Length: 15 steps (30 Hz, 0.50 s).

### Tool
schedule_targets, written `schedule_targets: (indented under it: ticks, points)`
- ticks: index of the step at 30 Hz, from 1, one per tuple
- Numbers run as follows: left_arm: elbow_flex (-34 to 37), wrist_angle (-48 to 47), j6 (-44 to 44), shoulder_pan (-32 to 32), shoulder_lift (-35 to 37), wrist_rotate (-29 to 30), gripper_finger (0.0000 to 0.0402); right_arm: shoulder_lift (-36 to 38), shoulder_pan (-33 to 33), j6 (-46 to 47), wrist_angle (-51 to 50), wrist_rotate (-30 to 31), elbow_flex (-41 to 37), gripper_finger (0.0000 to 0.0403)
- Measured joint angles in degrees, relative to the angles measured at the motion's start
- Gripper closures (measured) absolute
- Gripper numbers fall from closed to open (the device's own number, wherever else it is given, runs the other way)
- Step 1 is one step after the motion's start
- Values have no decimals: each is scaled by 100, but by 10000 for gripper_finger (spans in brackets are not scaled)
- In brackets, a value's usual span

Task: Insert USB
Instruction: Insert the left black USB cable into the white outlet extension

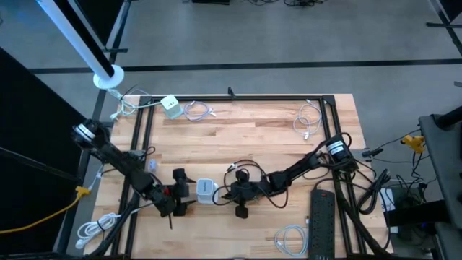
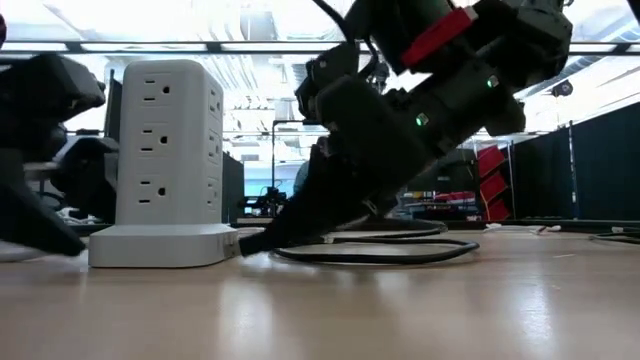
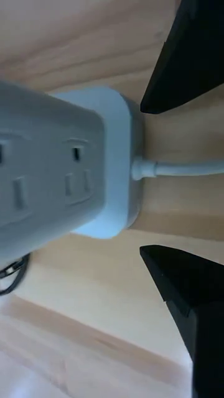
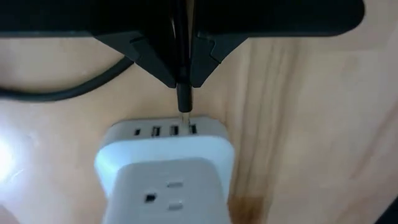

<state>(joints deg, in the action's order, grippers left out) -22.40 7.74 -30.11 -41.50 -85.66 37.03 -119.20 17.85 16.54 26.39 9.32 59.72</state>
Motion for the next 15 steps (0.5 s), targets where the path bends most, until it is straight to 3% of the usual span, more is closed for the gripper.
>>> schedule_targets:
  ticks: [6,15]
  points:
    - [-177,88,-15,-4,-354,97,51,-61,35,3,141,100,2,384]
    - [-207,64,-2,0,-335,26,51,-43,48,-72,198,420,0,384]
